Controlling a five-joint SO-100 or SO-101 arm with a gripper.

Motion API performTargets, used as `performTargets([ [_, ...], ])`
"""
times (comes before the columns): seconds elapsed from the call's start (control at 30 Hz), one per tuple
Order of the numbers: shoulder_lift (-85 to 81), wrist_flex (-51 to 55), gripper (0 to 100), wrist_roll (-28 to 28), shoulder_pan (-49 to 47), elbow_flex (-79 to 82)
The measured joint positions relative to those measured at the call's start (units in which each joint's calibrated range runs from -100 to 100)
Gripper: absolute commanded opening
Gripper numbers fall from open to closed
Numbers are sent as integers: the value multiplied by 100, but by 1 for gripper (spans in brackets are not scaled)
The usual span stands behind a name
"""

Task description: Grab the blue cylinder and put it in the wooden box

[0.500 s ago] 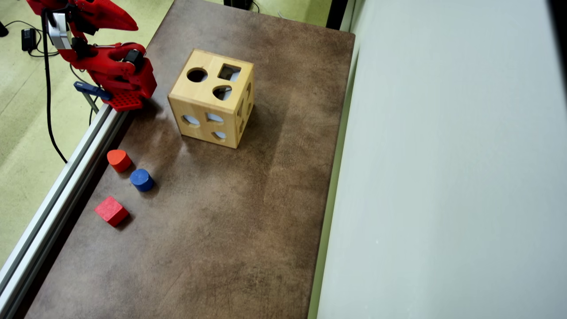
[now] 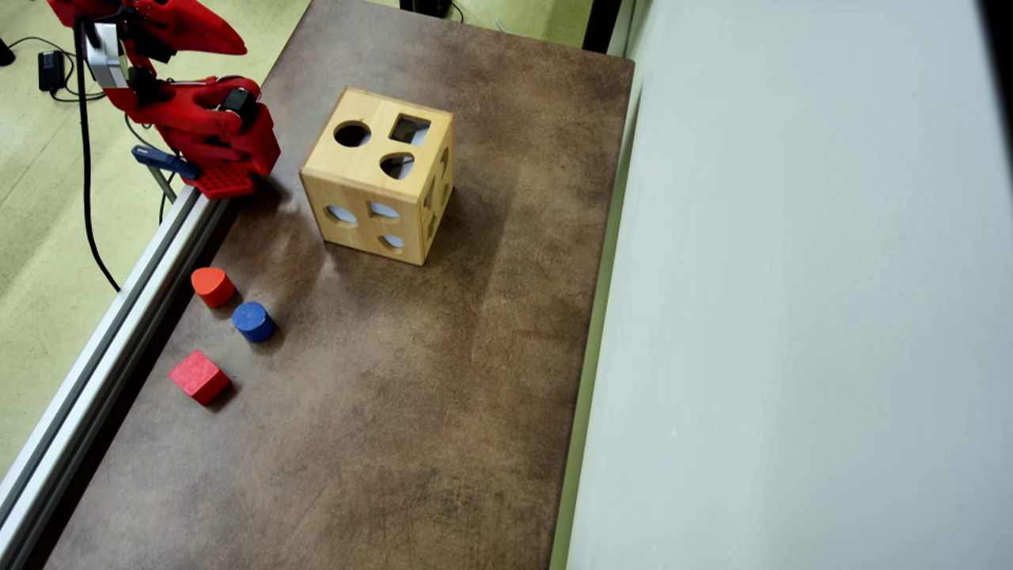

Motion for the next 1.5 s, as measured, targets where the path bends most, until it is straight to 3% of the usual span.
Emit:
performTargets([
  [1.33, 8, 0, 3, 0, 65, 45],
  [1.5, 636, 0, 3, 5, 395, 54],
])
